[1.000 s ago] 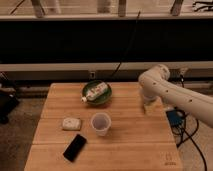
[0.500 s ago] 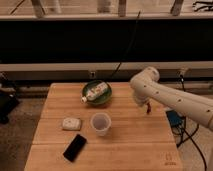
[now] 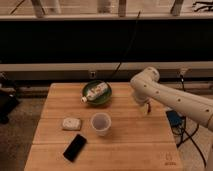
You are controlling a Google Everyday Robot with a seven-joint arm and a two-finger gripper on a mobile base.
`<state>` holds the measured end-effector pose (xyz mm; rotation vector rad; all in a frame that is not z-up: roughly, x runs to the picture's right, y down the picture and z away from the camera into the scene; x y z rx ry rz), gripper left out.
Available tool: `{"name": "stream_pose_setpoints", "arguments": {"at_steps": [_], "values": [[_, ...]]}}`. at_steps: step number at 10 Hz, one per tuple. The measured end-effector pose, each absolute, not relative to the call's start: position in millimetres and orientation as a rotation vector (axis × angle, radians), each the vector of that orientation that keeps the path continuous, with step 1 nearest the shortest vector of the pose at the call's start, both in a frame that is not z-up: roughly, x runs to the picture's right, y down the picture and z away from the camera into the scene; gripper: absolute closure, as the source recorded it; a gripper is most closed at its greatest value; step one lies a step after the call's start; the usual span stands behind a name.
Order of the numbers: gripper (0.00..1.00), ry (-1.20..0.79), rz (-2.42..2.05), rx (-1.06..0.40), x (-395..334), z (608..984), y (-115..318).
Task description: Place the pepper in the ceramic cup
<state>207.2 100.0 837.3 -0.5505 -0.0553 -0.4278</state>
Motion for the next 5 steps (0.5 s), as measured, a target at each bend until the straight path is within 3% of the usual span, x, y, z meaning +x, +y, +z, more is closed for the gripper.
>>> {"name": "stream_pose_setpoints", "arguments": {"at_steps": [5], "values": [[0.20,-0.122,-0.622,-0.529,241.1,848.6,81.0]]}}
